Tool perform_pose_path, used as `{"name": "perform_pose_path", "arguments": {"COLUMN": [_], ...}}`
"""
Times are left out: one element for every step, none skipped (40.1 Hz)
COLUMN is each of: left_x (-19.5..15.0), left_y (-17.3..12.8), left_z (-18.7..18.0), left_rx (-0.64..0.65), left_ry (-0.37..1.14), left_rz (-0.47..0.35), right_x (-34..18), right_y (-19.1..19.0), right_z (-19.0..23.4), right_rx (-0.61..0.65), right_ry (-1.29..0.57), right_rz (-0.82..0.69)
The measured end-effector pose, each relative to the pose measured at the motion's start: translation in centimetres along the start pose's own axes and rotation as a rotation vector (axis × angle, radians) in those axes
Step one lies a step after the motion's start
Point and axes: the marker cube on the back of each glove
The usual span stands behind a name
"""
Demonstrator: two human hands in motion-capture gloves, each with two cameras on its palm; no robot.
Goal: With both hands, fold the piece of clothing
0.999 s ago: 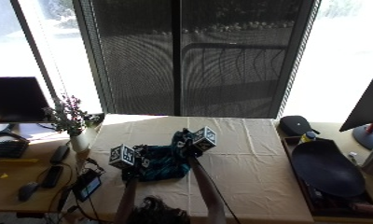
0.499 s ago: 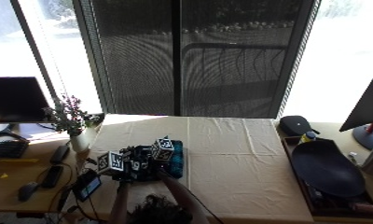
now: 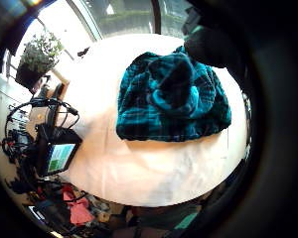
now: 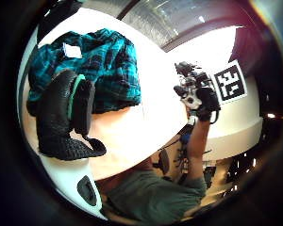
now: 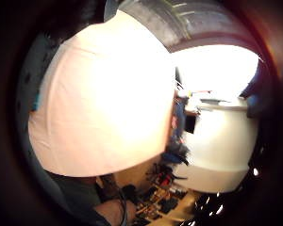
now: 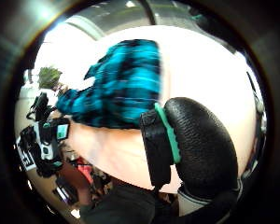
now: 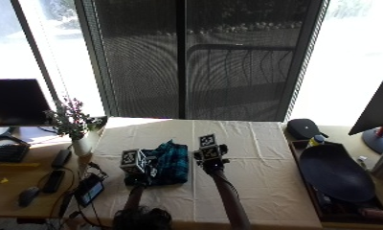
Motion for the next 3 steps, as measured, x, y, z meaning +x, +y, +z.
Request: {"name": "perform_pose_path", "arguments": {"left_x": [0.3,0.7,1.0], "left_y": [-0.1,-0.1,-0.3], "left_z": [0.1,-0.2,-1.3], "left_rx": [0.002,0.019,0.065], "left_ry": [-0.022,-0.055,-0.110], "left_rz": [0.009,0.018,0.029], "right_x": [1.0,2.1,3.2], "right_y": [-0.3,-0.1,0.4], "right_z": [-0.1,-0.3,-0.6], "right_rx": [0.028,0.027,0.009], "right_ry": [0.012,0.025,0.041], "right_rz": [0.014,0.031,0.047]}}
